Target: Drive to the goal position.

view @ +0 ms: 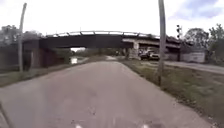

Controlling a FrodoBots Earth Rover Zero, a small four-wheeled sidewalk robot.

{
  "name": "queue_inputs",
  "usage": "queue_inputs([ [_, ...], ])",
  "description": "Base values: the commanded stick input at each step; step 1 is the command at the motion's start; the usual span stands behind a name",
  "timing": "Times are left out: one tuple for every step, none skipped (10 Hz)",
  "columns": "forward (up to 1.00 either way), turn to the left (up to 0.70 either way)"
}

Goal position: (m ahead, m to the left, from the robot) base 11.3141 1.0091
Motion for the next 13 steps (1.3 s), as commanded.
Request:
queue_inputs([
  [1.00,0.00],
  [1.00,0.00],
  [1.00,0.00],
  [1.00,0.00],
  [1.00,0.00],
  [1.00,0.00],
  [1.00,0.00],
  [1.00,0.00],
  [1.00,0.00],
  [1.00,0.00],
  [1.00,0.00],
  [1.00,0.00],
  [1.00,0.00],
])
